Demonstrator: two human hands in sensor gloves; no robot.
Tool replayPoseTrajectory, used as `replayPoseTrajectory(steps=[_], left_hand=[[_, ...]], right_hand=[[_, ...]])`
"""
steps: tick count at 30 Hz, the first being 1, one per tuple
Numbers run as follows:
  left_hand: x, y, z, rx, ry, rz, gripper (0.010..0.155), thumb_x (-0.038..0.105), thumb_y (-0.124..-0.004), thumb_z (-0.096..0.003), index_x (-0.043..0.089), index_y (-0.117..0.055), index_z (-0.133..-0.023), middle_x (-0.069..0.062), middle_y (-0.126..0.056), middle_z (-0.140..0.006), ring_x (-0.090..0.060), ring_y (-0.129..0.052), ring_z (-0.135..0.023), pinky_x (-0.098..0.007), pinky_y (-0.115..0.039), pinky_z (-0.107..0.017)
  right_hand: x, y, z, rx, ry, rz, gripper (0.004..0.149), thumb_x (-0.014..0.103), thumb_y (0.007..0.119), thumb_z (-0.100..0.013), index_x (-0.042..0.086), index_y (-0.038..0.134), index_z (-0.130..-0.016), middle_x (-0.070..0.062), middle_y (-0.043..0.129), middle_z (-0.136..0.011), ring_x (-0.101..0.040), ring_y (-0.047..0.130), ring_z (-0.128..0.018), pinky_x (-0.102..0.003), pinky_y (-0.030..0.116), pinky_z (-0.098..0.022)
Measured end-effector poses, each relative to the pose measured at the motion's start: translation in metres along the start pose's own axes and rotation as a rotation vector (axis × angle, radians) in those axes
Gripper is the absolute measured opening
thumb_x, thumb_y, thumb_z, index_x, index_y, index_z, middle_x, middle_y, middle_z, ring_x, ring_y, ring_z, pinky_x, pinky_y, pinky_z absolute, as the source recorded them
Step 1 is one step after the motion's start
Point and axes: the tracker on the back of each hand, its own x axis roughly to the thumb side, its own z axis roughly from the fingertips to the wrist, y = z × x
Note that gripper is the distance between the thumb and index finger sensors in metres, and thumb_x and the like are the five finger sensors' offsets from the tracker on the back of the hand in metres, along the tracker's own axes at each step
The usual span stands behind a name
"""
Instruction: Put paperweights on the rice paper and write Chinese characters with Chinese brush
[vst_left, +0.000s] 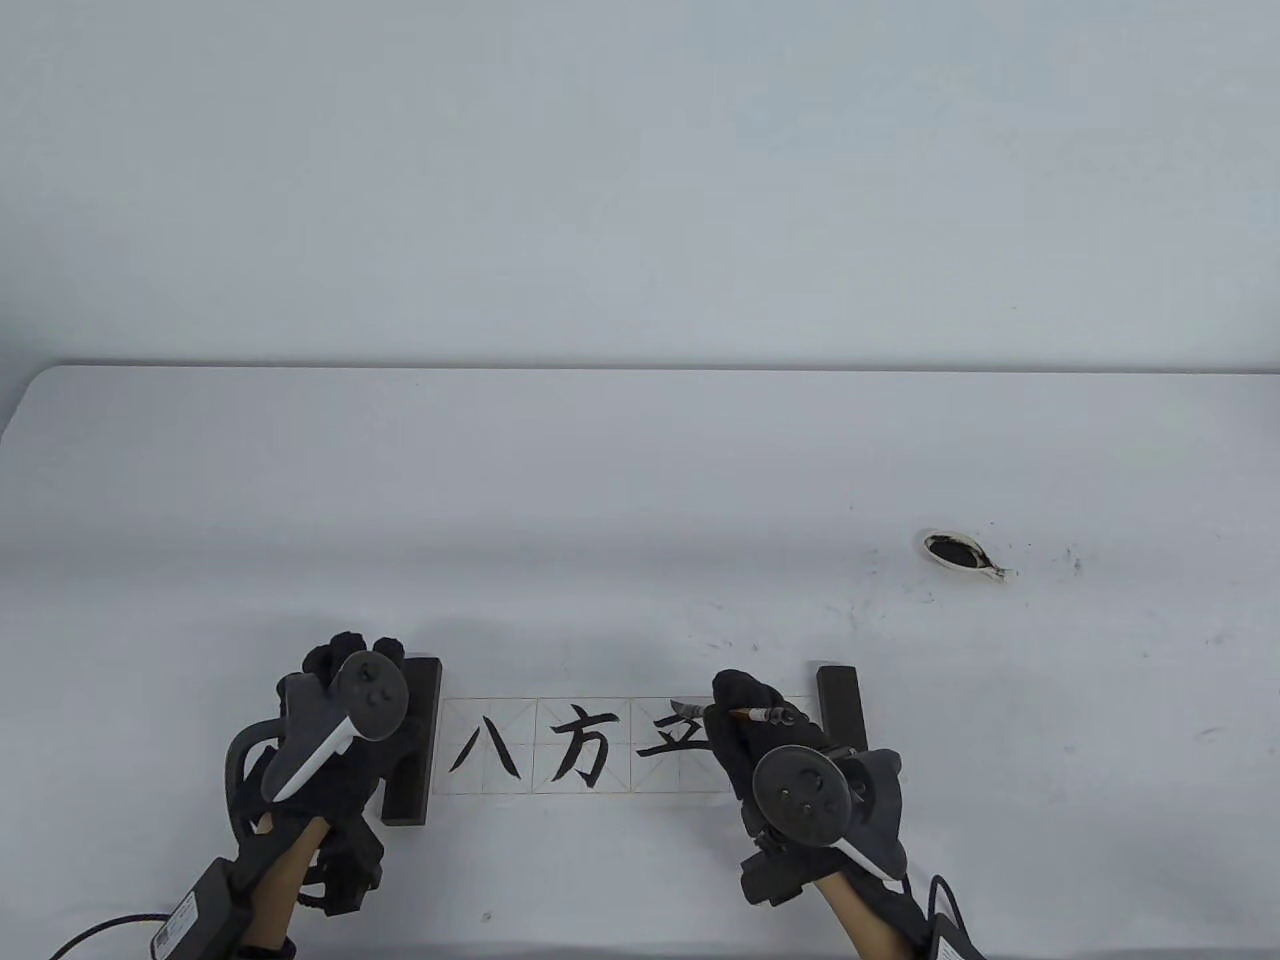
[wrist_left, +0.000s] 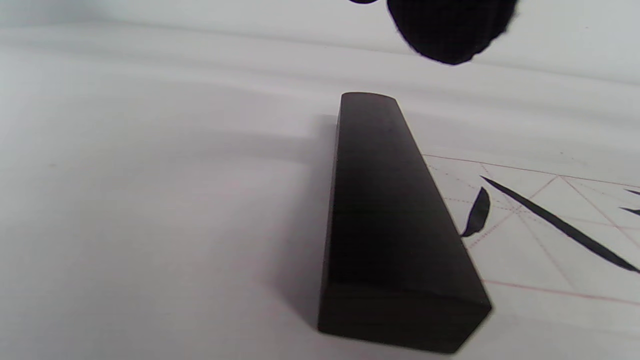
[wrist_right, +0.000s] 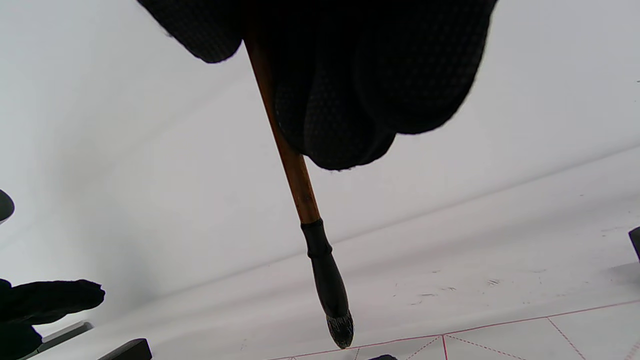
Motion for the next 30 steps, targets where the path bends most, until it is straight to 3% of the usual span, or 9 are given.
replayPoseTrajectory(steps=[22, 27, 30], left_hand=[[0.000, -0.001, 0.000, -0.007, 0.001, -0.002, 0.084, 0.052, -0.064, -0.0481, 0.039, -0.015, -0.115, -0.004, -0.011, -0.125, -0.035, -0.016, -0.119, -0.051, -0.015, -0.086], [0.000, -0.001, -0.001, -0.006, 0.001, 0.000, 0.084, 0.052, -0.064, -0.0482, 0.039, -0.015, -0.115, -0.004, -0.011, -0.125, -0.035, -0.016, -0.119, -0.051, -0.015, -0.086], [0.000, -0.001, -0.001, -0.006, 0.001, -0.001, 0.084, 0.052, -0.064, -0.0481, 0.039, -0.015, -0.115, -0.004, -0.010, -0.125, -0.035, -0.016, -0.119, -0.051, -0.015, -0.086]], right_hand=[[0.005, -0.014, 0.002, 0.063, -0.032, -0.042, 0.039, 0.038, 0.066, -0.056, 0.009, 0.083, -0.077, -0.011, 0.098, -0.056, -0.022, 0.100, -0.036, -0.029, 0.086, -0.024], [0.004, -0.019, 0.005, -0.046, -0.028, -0.078, 0.041, 0.038, 0.066, -0.056, 0.008, 0.082, -0.079, -0.012, 0.098, -0.058, -0.022, 0.100, -0.038, -0.030, 0.086, -0.025], [0.005, -0.019, 0.005, -0.056, -0.034, -0.037, 0.041, 0.038, 0.065, -0.057, 0.008, 0.080, -0.081, -0.012, 0.097, -0.061, -0.023, 0.100, -0.041, -0.030, 0.086, -0.027]])
